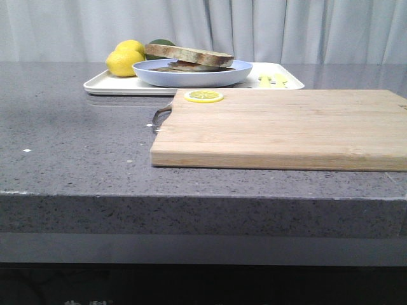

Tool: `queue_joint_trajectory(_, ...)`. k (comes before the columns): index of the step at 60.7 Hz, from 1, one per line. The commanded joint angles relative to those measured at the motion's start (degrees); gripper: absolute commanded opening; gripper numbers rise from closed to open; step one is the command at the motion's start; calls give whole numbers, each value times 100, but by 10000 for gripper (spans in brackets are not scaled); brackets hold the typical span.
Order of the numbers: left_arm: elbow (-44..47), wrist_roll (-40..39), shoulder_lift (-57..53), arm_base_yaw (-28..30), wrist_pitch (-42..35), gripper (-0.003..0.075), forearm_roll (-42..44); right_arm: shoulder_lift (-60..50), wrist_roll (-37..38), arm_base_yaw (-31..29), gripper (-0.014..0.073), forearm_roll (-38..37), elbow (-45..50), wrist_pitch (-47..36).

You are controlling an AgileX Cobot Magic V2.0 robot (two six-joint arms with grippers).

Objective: Place bread and move sandwich to tray

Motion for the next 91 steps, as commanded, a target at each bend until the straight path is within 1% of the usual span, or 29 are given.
queue_joint_trajectory(1,749,-43,-902,211,-882,-17,50,7,-5,-6,-109,55,-144,-462)
queue_joint_trajectory(9,2013,175,-1995,383,-1850,-17,74,7,-5,-6,-109,55,-144,-462)
queue_joint_trajectory(20,3608,188,-3574,383,-3114,-17,157,7,-5,-6,-109,55,-144,-462)
queue_joint_trajectory(26,4359,188,-4414,383,-3684,-17,157,7,-5,-6,-109,55,-144,-462)
queue_joint_trajectory(33,5247,188,-5457,383,-4279,-17,157,7,-5,-6,-109,55,-144,-457)
queue_joint_trajectory(43,6093,188,-6527,383,-4765,-17,157,7,-5,-6,-109,55,-144,-457)
queue_joint_trajectory(51,6318,188,-6999,383,-5259,-17,157,7,-5,-6,-109,55,-144,-457)
queue_joint_trajectory(54,6332,188,-7086,383,-5310,-17,157,7,-5,-6,-109,55,-144,-457)
queue_joint_trajectory(91,6359,188,-7112,383,-5273,-17,144,7,-5,-6,-109,55,-144,-457)
